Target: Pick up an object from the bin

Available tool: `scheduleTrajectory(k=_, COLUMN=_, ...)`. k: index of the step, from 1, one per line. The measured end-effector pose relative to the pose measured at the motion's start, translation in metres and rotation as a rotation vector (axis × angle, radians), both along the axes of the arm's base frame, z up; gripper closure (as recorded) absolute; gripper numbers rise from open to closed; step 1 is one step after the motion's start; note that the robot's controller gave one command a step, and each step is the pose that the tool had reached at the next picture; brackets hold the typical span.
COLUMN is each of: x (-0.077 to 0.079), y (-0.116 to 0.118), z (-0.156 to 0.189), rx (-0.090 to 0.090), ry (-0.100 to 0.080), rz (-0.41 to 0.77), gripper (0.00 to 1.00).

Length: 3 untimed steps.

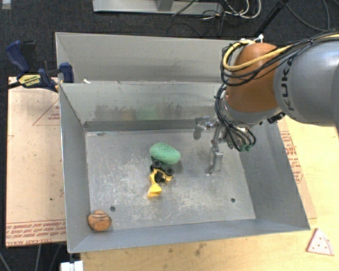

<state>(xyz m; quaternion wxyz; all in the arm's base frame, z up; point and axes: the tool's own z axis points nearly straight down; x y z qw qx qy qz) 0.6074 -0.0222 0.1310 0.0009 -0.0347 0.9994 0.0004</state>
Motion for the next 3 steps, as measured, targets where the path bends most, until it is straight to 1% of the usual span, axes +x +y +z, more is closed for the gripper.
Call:
scheduleTrajectory(k=1, x=-0.015, y=0.062, z=-0.016, rx=0.000, ry=-0.001, rz=-0.077, gripper=0.00)
scheduleTrajectory(k=2, x=0.023, y=0.084, z=-0.051, rx=0.002, ry=-0.002, rz=-0.074, gripper=0.00)
scheduleTrajectory(k=3, x=0.000, y=0.103, z=-0.058, rx=0.000, ry=-0.008, rz=-0.021, gripper=1.00)
